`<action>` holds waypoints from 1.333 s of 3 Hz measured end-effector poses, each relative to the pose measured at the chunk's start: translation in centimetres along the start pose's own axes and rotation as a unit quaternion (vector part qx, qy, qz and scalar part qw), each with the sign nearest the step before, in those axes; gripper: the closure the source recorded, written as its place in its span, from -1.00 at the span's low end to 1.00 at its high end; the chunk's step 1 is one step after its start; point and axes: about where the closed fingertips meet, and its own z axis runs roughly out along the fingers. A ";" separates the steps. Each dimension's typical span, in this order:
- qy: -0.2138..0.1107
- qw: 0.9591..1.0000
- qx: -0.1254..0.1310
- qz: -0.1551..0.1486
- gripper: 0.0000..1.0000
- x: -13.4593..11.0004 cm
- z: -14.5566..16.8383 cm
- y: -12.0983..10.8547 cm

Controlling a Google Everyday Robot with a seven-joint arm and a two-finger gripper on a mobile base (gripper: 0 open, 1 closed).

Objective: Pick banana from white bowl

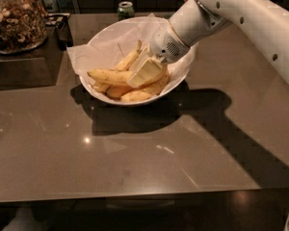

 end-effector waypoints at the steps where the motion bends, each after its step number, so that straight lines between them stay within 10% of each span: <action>1: 0.000 1.000 0.000 0.000 1.00 0.0 0.0 0.0; 4: -0.021 0.998 0.042 -0.052 1.00 -2.2 -4.6 3.2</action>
Offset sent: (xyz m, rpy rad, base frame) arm -0.0062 -0.0060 0.0172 0.0293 -0.0548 -0.0085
